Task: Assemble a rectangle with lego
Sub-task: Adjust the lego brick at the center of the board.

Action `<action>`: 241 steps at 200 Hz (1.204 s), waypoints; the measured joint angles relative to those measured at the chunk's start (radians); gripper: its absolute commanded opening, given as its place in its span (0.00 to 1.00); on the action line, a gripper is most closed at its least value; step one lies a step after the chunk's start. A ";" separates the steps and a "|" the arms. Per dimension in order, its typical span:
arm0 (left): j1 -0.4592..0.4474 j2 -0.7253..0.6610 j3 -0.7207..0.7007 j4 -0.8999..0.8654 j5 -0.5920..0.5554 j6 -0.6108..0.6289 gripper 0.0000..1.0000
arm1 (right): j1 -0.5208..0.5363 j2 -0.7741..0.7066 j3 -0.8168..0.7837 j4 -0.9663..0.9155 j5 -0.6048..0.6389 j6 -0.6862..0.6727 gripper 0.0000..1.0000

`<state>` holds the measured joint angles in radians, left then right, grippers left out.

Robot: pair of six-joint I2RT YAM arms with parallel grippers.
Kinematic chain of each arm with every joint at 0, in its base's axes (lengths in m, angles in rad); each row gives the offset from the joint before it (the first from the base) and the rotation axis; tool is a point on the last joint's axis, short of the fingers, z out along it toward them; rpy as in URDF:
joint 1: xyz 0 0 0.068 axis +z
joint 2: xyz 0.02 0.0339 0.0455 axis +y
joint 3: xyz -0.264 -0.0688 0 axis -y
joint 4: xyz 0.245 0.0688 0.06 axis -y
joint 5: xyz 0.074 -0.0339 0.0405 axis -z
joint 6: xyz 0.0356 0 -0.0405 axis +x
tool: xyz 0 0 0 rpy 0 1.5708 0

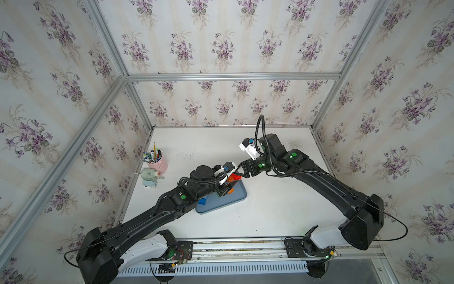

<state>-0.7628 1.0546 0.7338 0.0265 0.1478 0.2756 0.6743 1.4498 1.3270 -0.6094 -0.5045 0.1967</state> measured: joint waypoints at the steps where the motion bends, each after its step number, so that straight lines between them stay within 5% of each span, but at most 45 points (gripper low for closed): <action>1: 0.000 0.000 0.000 0.000 0.000 0.000 0.64 | 0.000 0.000 0.000 0.000 0.000 0.000 0.74; 130: 0.000 0.022 0.005 0.008 -0.018 -0.003 0.64 | 0.040 0.017 -0.010 0.009 -0.015 -0.009 0.67; 176: 0.000 0.032 0.008 0.008 -0.018 -0.005 0.64 | 0.045 0.033 -0.009 0.037 -0.020 -0.002 0.52; 213: 0.000 0.037 0.011 0.010 -0.022 -0.008 0.66 | 0.047 0.034 -0.009 0.045 -0.010 0.018 0.31; 241: 0.000 0.045 0.012 0.015 -0.039 -0.008 0.77 | 0.045 0.035 -0.009 0.051 0.009 0.042 0.29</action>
<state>-0.7628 1.0992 0.7460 0.0418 0.1089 0.2676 0.7197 1.4853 1.3182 -0.5583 -0.4957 0.2386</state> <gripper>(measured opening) 0.692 0.317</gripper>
